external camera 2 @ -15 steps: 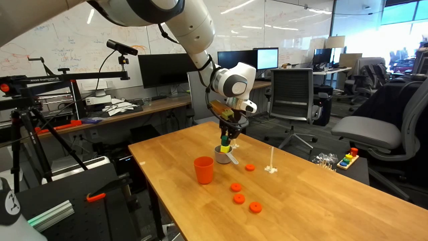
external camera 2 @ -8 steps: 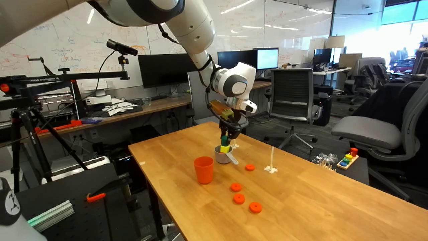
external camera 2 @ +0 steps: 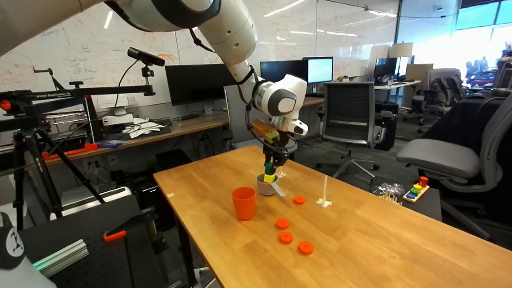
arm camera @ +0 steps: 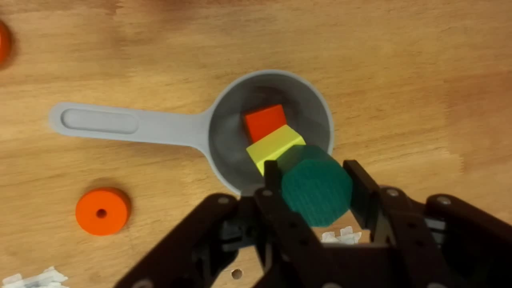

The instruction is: Put the blocks in the grey cup

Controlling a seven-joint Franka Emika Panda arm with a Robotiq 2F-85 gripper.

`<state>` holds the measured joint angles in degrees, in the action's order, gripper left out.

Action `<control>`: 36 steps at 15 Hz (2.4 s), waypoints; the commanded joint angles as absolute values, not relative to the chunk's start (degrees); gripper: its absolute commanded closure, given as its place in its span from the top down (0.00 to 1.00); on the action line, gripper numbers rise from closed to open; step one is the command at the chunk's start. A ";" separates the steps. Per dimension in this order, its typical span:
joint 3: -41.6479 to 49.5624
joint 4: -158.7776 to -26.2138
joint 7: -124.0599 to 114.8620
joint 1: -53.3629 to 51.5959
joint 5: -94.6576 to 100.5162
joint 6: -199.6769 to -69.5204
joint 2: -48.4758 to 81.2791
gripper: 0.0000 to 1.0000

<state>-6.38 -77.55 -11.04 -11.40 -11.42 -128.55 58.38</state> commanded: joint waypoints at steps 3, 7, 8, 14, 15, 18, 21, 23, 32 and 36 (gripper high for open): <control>-5.03 -78.22 -13.44 -11.63 -10.43 -127.20 58.09 0.19; -4.84 -79.77 -13.72 -11.56 -10.56 -127.36 57.71 0.19; -4.87 -80.07 -13.74 -11.56 -10.59 -127.37 57.64 0.19; -4.99 -80.88 -13.73 -11.58 -10.65 -127.38 57.48 0.19; -4.99 -80.73 -13.78 -11.62 -10.63 -127.33 57.53 0.19; -4.96 -80.57 -13.92 -11.79 -10.52 -127.31 57.59 0.69; -4.99 -80.53 -13.95 -11.83 -10.56 -127.35 57.58 0.90; -4.97 -80.58 -13.87 -11.84 -10.51 -127.38 57.55 1.00; -4.97 -80.58 -13.97 -11.93 -10.50 -127.33 57.46 1.00; -4.99 -81.75 -14.02 -12.01 -10.44 -126.88 56.15 1.00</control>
